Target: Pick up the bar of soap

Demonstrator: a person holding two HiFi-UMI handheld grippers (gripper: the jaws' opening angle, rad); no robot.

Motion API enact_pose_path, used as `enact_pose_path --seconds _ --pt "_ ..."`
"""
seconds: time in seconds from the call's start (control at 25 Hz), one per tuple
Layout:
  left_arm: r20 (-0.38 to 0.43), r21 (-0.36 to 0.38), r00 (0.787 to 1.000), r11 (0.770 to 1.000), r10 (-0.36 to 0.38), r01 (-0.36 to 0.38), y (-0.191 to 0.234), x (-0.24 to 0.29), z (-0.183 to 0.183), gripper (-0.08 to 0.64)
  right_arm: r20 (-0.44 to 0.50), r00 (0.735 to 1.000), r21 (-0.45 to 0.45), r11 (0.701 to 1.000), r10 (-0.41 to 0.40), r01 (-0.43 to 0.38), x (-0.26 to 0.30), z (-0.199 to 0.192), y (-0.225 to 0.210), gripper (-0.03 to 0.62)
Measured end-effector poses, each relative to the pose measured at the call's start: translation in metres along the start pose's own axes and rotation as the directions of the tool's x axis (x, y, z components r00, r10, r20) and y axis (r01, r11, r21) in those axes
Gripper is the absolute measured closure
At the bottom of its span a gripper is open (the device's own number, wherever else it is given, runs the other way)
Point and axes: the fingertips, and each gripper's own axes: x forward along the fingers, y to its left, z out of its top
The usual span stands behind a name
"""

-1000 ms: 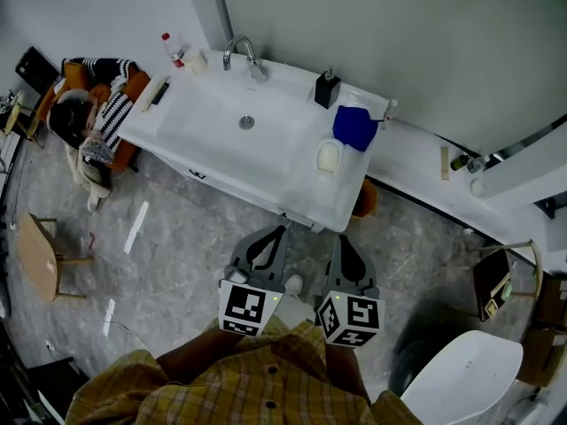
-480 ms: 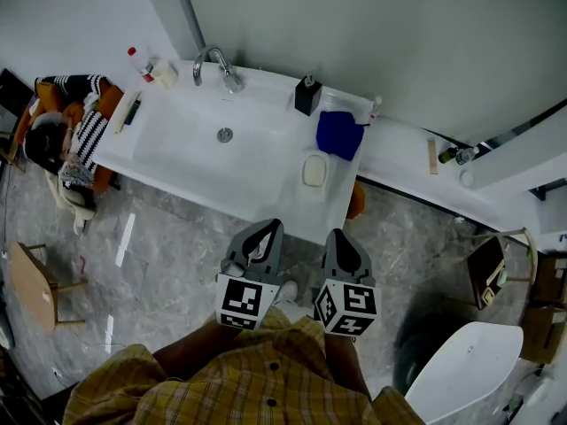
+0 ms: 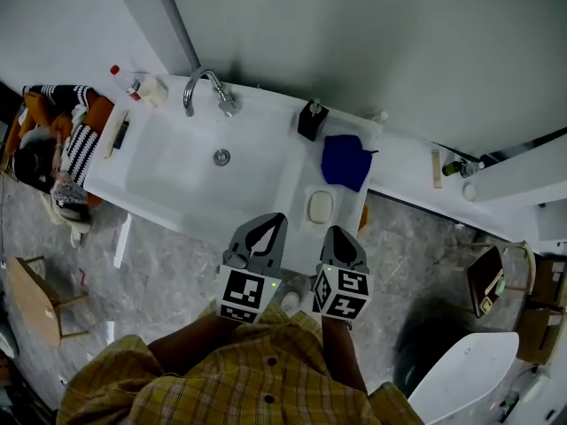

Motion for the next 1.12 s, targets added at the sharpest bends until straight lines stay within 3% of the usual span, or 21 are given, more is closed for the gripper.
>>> enact_pose_path --seconds 0.36,0.48,0.8,1.12 --pt "-0.047 0.008 0.996 0.997 -0.072 0.072 0.025 0.052 0.002 0.548 -0.103 0.994 0.014 0.999 -0.041 0.043 0.065 -0.010 -0.011 0.566" --pt "-0.063 0.014 0.994 0.995 -0.094 0.095 0.027 0.064 -0.001 0.548 -0.137 0.990 0.023 0.999 -0.040 0.044 0.081 -0.017 -0.014 0.480" --pt "-0.112 0.018 0.985 0.991 -0.128 0.131 0.038 0.086 -0.016 0.548 -0.227 0.972 -0.011 0.998 -0.059 0.059 0.118 -0.046 -0.019 0.357" --pt "-0.141 0.020 0.980 0.989 -0.140 0.144 0.050 0.095 -0.025 0.548 -0.276 0.955 -0.062 0.993 -0.112 0.098 0.140 -0.063 -0.023 0.336"
